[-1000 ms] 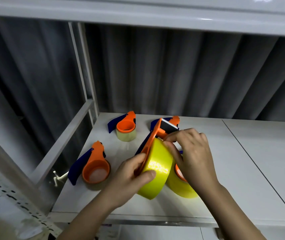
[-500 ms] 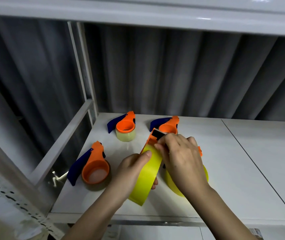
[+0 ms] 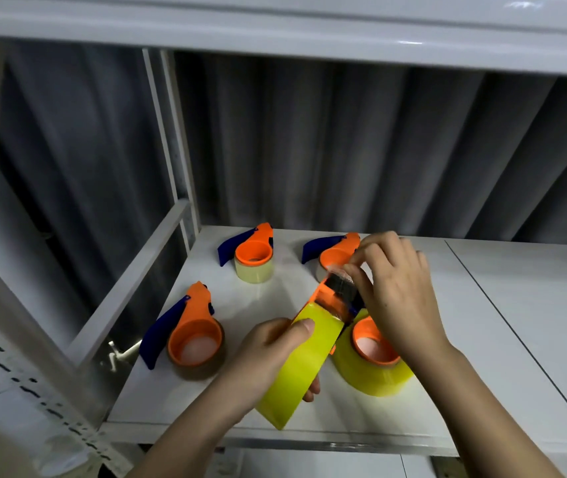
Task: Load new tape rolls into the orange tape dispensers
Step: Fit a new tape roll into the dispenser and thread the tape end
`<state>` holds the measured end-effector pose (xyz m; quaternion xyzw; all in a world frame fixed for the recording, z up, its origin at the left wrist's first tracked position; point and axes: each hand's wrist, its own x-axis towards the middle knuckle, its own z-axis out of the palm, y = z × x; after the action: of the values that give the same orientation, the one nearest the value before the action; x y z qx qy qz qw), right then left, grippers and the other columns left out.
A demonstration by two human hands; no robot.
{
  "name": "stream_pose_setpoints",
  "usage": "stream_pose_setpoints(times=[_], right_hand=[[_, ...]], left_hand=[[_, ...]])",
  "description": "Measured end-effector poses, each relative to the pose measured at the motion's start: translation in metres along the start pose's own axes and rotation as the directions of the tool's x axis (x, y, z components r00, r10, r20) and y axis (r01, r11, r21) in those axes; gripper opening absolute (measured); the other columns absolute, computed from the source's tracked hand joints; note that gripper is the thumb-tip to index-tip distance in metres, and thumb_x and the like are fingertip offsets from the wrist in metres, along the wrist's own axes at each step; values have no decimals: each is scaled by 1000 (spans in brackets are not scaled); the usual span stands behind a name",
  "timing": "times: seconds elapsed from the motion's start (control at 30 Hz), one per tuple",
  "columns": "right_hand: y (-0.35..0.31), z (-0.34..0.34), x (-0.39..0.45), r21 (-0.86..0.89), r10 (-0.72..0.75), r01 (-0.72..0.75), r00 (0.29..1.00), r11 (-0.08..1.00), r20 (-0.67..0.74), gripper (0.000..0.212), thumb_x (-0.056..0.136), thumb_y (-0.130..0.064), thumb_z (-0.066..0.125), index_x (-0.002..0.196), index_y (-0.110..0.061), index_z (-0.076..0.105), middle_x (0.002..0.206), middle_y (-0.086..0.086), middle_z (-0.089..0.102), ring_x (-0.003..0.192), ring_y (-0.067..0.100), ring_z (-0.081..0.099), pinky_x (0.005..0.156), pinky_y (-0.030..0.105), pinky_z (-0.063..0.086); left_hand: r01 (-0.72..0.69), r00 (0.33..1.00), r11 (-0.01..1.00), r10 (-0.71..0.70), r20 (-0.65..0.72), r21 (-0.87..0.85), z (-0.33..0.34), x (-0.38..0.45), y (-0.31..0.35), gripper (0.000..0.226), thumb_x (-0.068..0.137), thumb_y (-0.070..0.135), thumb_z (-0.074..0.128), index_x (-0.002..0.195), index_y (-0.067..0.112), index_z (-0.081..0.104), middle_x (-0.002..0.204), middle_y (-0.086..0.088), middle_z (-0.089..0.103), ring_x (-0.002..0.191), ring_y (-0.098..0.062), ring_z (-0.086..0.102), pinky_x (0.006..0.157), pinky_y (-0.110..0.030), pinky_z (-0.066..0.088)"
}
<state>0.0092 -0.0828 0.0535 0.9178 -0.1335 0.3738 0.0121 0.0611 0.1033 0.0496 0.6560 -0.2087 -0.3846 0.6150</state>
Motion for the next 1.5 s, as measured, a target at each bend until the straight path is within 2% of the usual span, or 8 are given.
stream_pose_setpoints(times=[0.17,0.3,0.43,0.67,0.8,0.97,1.2,1.5], right_hand=[[11,-5,9,144,-50,43,998,989,48,30,93,-40,40,90,-17,58,99,0,57,86,22,52,70,34,41],[23,-7,16,387,-122,74,987,919,102,27,94,-41,44,90,-19,58,99,-9,53,92,15,49,80,22,37],[24,-6,19,552,-120,5,978,834,173,24,92,-42,48,90,-20,58,98,-11,53,98,5,48,80,7,32],[24,-7,19,609,-105,-33,976,793,189,24,92,-41,50,89,-19,60,98,-10,56,97,7,52,78,7,33],[25,-13,15,541,-43,-70,980,838,194,19,93,-35,55,89,-18,60,96,-8,55,94,8,52,74,6,33],[29,-22,11,457,29,-148,966,877,257,20,91,-38,52,89,-20,60,96,-14,53,96,3,50,73,6,34],[27,-28,-1,526,159,-299,942,796,294,12,93,-26,55,83,-20,59,95,-11,56,92,-6,50,68,2,34],[25,-27,-9,592,310,-501,862,631,400,17,94,-14,54,78,-19,59,97,-4,60,87,-8,54,69,1,37]], left_hand=[[-22,1000,999,23,-22,36,2,-9,12,28,94,26,51,82,3,61,61,-20,63,50,-27,60,54,-30,52],[15,1000,999,-15,-6,-39,-2,-18,22,40,92,23,52,58,15,71,51,-13,63,41,-20,59,47,-26,52],[23,998,1000,-22,55,-8,-6,-21,27,28,92,24,49,75,10,66,55,-12,63,44,-20,59,52,-27,53],[20,995,1000,-19,100,-9,-9,-22,26,34,82,36,51,70,6,63,58,-16,62,49,-24,59,61,-34,52],[-26,999,1000,26,26,-4,-5,-21,23,25,93,25,50,83,5,62,59,-18,63,48,-26,59,55,-30,52],[-48,998,998,46,-42,-45,1,-22,24,25,93,22,50,78,7,63,54,-16,62,41,-21,58,47,-25,52],[-73,995,995,68,-75,-67,10,-16,18,33,92,23,52,65,12,68,57,-20,62,44,-26,58,47,-26,51],[-107,992,993,105,-63,-40,15,-10,5,28,87,30,57,80,3,59,59,-19,63,50,-29,61,53,-32,50]])
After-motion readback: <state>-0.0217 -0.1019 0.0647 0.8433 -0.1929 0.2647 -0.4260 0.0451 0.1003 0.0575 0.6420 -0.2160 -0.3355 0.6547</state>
